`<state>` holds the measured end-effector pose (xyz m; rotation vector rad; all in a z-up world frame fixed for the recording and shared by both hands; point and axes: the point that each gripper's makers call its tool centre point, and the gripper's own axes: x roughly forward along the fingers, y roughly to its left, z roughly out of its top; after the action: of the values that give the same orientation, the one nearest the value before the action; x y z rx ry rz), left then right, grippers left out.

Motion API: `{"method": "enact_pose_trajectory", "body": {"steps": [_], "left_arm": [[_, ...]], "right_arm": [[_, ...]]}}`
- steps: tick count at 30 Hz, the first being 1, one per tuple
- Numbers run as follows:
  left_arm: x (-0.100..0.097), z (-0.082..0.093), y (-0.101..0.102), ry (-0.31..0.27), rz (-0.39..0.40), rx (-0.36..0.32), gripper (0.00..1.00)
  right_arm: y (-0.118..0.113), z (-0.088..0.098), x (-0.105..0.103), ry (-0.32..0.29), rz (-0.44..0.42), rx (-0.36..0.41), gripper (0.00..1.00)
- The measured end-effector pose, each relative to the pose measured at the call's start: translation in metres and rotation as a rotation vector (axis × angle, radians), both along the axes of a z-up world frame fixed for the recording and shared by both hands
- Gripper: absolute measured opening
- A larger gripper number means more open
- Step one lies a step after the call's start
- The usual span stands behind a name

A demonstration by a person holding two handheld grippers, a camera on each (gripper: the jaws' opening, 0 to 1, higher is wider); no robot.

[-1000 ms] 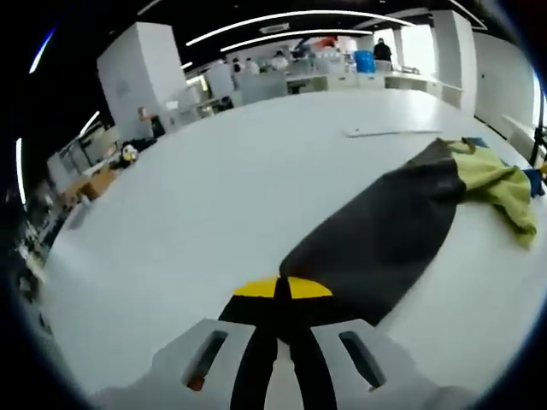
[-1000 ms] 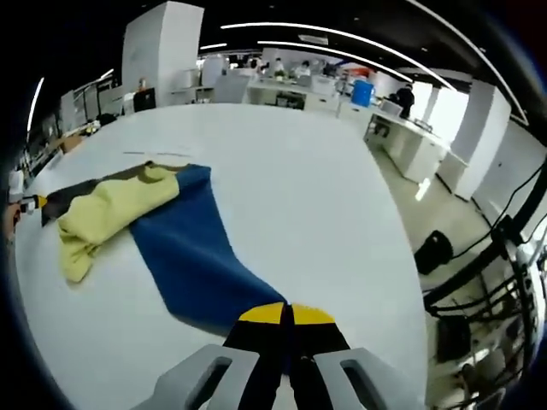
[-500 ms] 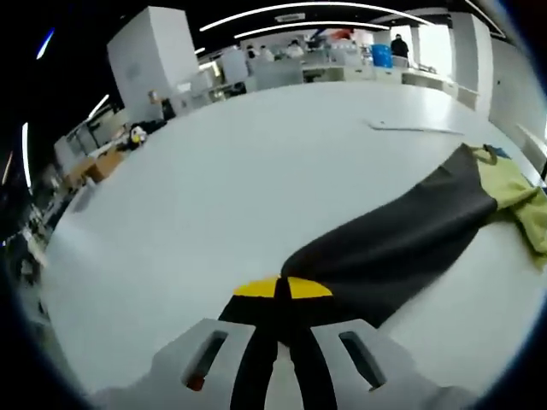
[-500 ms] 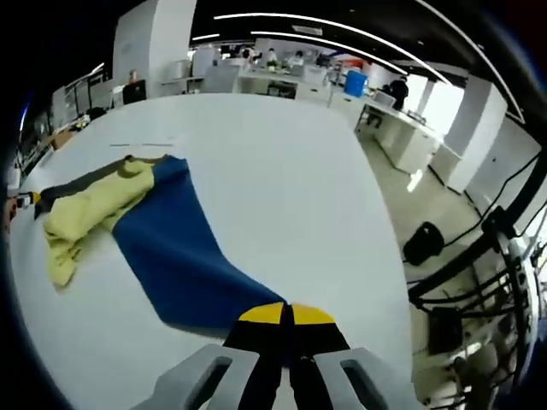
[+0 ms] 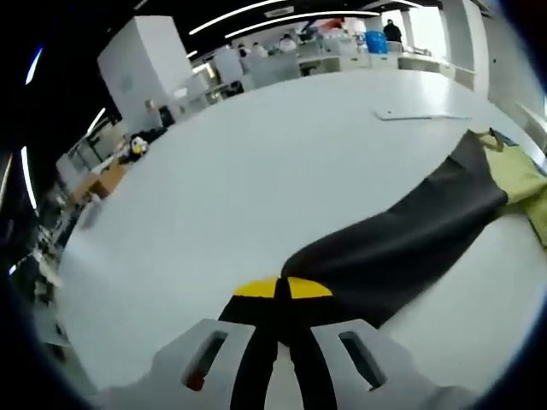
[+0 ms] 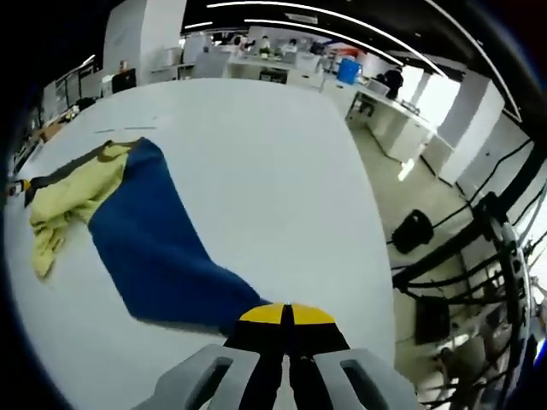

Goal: Fold the garment on the visible template until the final outline fits inside the template.

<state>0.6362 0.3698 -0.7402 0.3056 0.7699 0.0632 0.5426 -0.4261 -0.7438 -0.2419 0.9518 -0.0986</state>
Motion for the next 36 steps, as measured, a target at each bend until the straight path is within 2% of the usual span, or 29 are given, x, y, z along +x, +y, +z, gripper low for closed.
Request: {"method": "enact_pose_trajectory", "body": {"steps": [3, 6, 7, 11, 13, 16, 19, 22, 23, 25, 27, 28, 31, 36], "left_arm": [[0.005, 0.004, 0.000, -0.019, 0.004, -0.039, 0.00], [0.006, 0.004, -0.003, -0.003, -0.044, 0.011, 0.00], [0.005, 0.004, -0.005, -0.007, -0.041, 0.006, 0.01], [0.005, 0.009, -0.006, -0.024, -0.040, -0.006, 0.19], [0.003, 0.011, -0.007, -0.033, -0.050, -0.013, 0.26], [-0.003, 0.012, -0.012, -0.035, -0.069, -0.025, 0.36], [-0.006, 0.015, -0.019, -0.052, -0.101, -0.031, 0.49], [-0.012, 0.016, -0.031, -0.040, -0.126, -0.081, 0.56], [-0.012, 0.019, -0.038, -0.053, -0.169, -0.077, 0.59], [-0.016, 0.021, -0.045, -0.057, -0.184, -0.085, 0.66], [-0.016, 0.027, -0.060, -0.093, -0.228, -0.142, 0.72], [-0.017, 0.029, -0.062, -0.101, -0.235, -0.142, 0.75], [-0.026, 0.027, -0.076, -0.069, -0.300, -0.145, 0.78], [-0.035, 0.031, -0.092, -0.090, -0.338, -0.190, 0.86]], "right_arm": [[0.001, -0.001, -0.003, -0.019, -0.037, 0.067, 0.00], [0.004, -0.004, -0.006, -0.008, -0.025, 0.060, 0.00], [0.006, -0.006, -0.007, -0.003, -0.024, 0.067, 0.00], [0.023, 0.001, -0.002, -0.063, -0.052, 0.168, 0.00], [0.032, 0.010, 0.004, -0.102, -0.005, 0.175, 0.00], [0.043, 0.018, 0.007, -0.110, 0.040, 0.184, 0.00], [0.054, 0.022, 0.009, -0.116, 0.078, 0.200, 0.11], [0.069, 0.025, 0.011, -0.125, 0.121, 0.249, 0.22], [0.073, 0.026, 0.011, -0.123, 0.131, 0.262, 0.26], [0.081, 0.029, 0.012, -0.125, 0.154, 0.275, 0.35], [0.091, 0.031, 0.011, -0.119, 0.187, 0.286, 0.42], [0.098, 0.032, 0.010, -0.108, 0.215, 0.299, 0.45], [0.112, 0.033, 0.009, -0.101, 0.255, 0.321, 0.55], [0.141, 0.032, 0.004, -0.072, 0.336, 0.363, 0.68]]}}
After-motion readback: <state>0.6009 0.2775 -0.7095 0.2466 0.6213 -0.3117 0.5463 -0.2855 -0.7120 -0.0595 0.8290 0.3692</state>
